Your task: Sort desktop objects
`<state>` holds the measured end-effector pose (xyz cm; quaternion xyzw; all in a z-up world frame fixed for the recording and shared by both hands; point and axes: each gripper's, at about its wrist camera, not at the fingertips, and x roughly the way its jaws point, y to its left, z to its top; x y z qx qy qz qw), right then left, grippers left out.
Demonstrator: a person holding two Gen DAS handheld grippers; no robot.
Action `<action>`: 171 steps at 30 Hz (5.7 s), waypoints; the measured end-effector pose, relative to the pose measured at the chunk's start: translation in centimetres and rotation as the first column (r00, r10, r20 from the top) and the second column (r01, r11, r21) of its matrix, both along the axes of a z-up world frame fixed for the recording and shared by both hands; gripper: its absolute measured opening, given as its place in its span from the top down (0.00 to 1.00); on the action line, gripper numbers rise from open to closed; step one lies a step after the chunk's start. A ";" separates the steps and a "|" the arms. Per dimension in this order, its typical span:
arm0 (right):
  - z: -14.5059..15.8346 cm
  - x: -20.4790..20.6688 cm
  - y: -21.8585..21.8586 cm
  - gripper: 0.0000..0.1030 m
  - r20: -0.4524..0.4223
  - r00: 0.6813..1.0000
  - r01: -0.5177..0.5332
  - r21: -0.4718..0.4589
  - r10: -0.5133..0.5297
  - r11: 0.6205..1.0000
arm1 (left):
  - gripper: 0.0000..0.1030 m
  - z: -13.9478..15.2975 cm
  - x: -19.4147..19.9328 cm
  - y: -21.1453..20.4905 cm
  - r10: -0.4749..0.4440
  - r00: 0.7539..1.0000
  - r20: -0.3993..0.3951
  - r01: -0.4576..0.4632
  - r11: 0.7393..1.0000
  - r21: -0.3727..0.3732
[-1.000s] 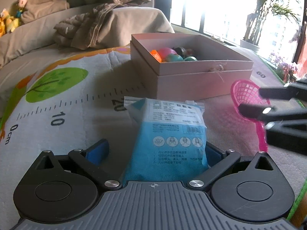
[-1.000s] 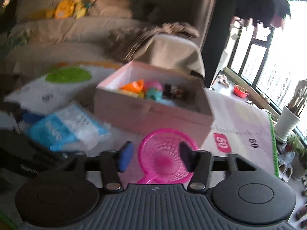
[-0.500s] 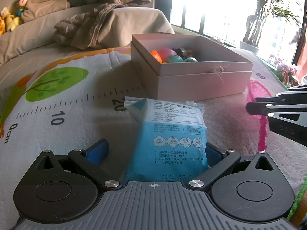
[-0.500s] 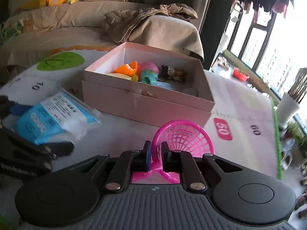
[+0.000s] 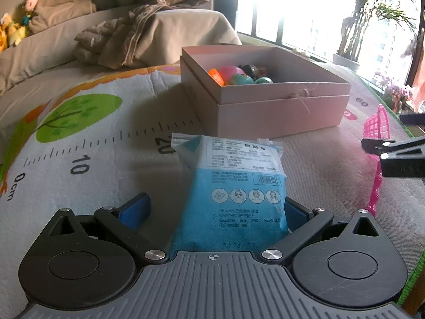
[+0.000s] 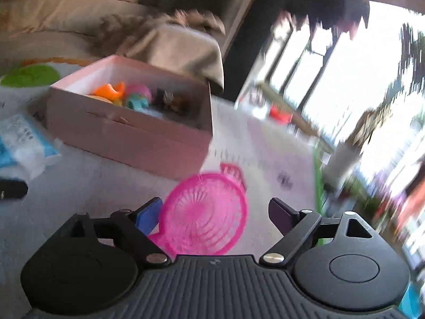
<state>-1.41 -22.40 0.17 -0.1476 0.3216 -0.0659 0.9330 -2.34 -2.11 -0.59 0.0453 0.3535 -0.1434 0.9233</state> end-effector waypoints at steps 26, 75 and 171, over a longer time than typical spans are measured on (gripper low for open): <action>0.5 0.2 -0.9 0.22 -0.081 0.984 -0.131 0.279 0.160 0.951 | 0.22 1.8 -0.2 -1.1 -0.018 0.999 0.045 0.017 0.999 0.032; 7.5 17.2 3.4 0.09 0.010 0.962 -0.272 0.140 0.274 0.952 | 0.02 2.9 5.8 1.8 0.045 0.999 0.016 -0.043 0.991 -0.123; -2.7 5.6 -1.6 0.00 -0.021 1.000 -0.007 0.311 0.014 0.950 | 0.00 0.6 3.1 0.5 0.206 0.978 0.022 -0.205 0.979 -0.012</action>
